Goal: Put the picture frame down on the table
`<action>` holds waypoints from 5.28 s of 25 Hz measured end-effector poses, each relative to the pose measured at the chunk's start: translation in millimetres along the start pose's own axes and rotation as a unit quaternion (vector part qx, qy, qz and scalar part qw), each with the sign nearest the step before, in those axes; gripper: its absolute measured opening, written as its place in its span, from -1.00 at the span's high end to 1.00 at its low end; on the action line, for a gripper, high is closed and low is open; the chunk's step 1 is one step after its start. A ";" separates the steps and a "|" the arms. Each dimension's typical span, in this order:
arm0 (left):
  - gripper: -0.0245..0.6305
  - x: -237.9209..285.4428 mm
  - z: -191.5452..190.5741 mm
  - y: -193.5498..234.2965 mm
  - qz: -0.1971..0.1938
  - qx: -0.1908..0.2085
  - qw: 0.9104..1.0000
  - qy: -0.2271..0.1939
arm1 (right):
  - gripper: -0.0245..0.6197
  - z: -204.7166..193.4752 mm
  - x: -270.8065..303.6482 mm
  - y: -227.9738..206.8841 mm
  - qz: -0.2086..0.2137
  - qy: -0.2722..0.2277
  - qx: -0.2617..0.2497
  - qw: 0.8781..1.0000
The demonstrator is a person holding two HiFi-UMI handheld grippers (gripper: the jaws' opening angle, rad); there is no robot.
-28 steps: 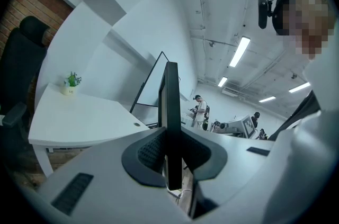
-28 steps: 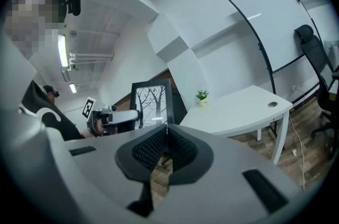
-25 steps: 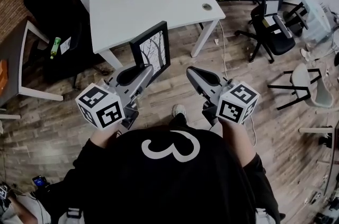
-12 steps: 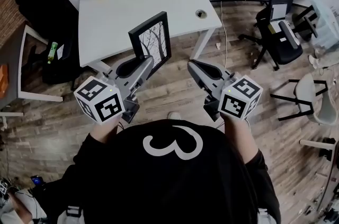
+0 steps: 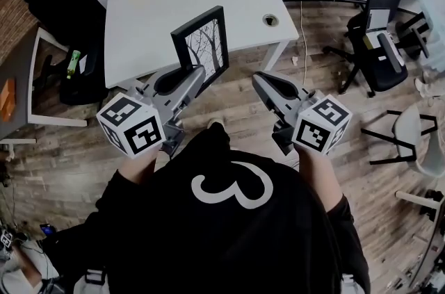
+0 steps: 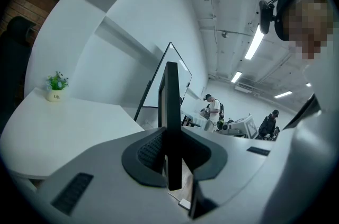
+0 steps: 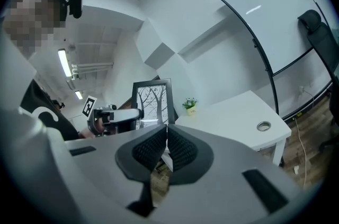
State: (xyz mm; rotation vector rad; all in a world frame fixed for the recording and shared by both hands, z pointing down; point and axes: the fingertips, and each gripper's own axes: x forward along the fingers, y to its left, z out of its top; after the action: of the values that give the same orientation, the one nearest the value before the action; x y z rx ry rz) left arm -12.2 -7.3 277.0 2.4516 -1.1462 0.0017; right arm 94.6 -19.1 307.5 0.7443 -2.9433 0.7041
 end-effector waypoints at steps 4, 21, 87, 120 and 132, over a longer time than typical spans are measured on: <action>0.72 13.5 -0.5 16.1 -0.006 -0.008 1.000 0.014 | 0.85 -3.1 11.1 -14.3 -0.010 0.007 0.012 1.000; 0.72 99.0 5.9 133.8 -0.010 -0.054 0.996 0.077 | 0.85 3.2 101.6 -104.9 -0.028 0.037 0.074 0.996; 0.72 166.8 -82.7 298.5 -0.004 -0.228 0.952 0.202 | 0.85 -37.7 185.9 -208.1 -0.092 0.101 0.141 0.981; 0.60 166.1 -110.0 339.8 0.079 -0.213 0.942 0.246 | 0.85 -48.5 196.2 -213.7 -0.090 0.115 0.152 0.978; 0.36 164.3 -121.8 350.4 0.106 -0.178 0.938 0.276 | 0.85 -57.7 202.4 -218.6 -0.084 0.122 0.163 0.975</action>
State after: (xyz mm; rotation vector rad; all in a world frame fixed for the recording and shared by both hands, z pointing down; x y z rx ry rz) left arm -138.9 -278.7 550.6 1.8283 -1.0330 0.4742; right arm 10.3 -255.7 477.9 0.8425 -2.5397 1.1843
